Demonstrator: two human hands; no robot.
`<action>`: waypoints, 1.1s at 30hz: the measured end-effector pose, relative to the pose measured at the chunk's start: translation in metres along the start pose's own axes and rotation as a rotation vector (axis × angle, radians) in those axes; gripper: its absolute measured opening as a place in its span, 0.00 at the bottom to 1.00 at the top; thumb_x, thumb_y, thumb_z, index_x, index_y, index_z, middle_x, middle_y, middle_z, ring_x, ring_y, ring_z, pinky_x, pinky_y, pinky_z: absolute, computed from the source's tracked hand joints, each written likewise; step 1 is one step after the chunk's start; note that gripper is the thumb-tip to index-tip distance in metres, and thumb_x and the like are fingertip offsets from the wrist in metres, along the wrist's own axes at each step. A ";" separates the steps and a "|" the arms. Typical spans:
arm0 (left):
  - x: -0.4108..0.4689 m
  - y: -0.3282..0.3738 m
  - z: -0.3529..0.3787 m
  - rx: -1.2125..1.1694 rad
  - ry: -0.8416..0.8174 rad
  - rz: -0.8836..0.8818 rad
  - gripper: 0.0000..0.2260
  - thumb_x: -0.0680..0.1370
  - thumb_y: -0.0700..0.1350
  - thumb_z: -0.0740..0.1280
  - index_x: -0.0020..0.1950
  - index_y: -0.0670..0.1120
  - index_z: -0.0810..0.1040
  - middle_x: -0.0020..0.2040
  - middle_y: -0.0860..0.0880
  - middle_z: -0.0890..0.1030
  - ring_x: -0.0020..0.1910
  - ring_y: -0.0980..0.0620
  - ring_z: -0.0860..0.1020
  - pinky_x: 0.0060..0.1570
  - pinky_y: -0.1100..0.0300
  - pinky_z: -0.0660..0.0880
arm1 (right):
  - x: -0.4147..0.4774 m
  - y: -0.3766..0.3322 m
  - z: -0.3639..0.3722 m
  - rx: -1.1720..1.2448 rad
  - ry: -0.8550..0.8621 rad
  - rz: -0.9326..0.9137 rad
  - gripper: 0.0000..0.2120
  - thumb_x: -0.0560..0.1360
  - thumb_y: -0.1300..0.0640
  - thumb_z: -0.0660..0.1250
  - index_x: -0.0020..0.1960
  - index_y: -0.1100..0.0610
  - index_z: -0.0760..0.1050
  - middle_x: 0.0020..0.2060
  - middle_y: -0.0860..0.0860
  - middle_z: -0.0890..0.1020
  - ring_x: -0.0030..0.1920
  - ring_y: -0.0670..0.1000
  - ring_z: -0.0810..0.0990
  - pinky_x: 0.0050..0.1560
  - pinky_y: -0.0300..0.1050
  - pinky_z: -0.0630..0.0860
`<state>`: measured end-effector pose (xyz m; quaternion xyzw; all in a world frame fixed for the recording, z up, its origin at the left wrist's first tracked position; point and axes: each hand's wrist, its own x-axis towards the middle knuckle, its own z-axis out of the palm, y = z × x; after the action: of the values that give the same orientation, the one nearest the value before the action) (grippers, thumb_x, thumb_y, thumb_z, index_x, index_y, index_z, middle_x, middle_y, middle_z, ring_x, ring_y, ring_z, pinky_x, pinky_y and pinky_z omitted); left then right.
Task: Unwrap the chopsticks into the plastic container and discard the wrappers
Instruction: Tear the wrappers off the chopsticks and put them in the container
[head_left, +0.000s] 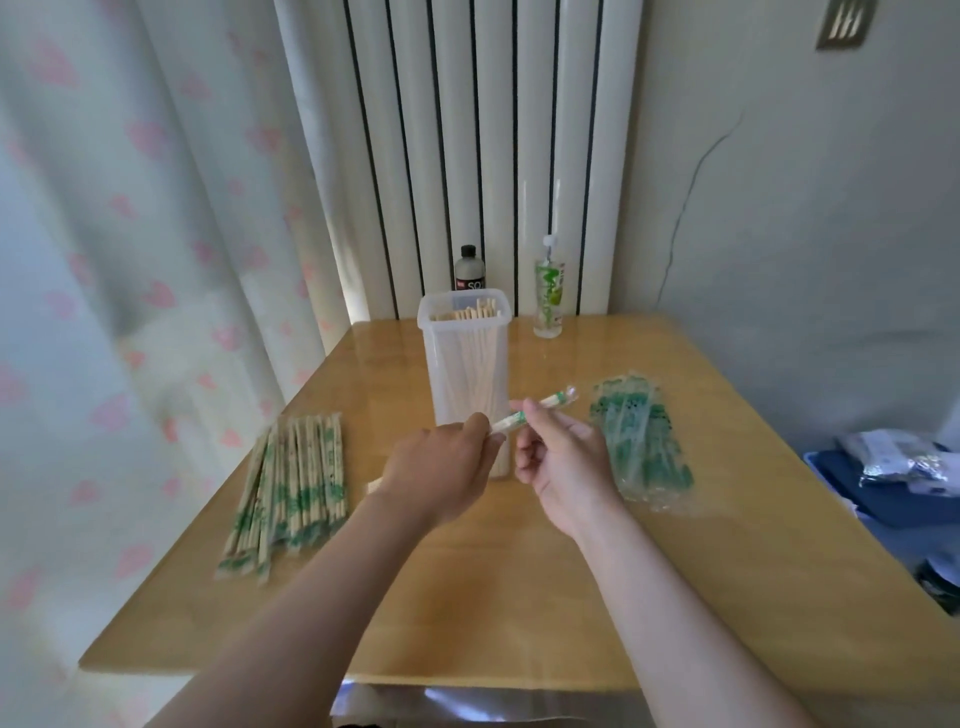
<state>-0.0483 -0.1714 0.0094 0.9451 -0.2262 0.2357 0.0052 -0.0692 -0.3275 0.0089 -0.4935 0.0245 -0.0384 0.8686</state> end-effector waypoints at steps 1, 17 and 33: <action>0.002 0.003 -0.001 0.032 0.011 0.005 0.16 0.85 0.58 0.48 0.56 0.48 0.68 0.47 0.50 0.82 0.44 0.41 0.82 0.36 0.54 0.70 | -0.002 0.004 0.003 -0.005 -0.013 0.011 0.10 0.80 0.58 0.69 0.53 0.66 0.83 0.30 0.54 0.74 0.28 0.51 0.71 0.28 0.44 0.65; 0.003 -0.005 0.005 0.075 0.286 0.086 0.16 0.80 0.54 0.54 0.38 0.47 0.71 0.26 0.52 0.73 0.17 0.46 0.70 0.22 0.64 0.57 | -0.010 -0.004 0.004 0.014 0.059 0.039 0.09 0.80 0.58 0.70 0.53 0.63 0.85 0.34 0.54 0.80 0.29 0.50 0.73 0.26 0.43 0.64; -0.007 -0.030 0.000 0.066 0.182 0.094 0.14 0.79 0.52 0.54 0.37 0.47 0.69 0.25 0.53 0.70 0.17 0.48 0.66 0.23 0.65 0.57 | -0.002 -0.016 -0.014 0.072 0.188 0.012 0.13 0.81 0.53 0.68 0.54 0.61 0.86 0.36 0.51 0.80 0.30 0.48 0.74 0.29 0.42 0.66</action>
<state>-0.0407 -0.1411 0.0087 0.9077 -0.2611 0.3280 -0.0167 -0.0725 -0.3476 0.0160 -0.4561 0.1076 -0.0804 0.8797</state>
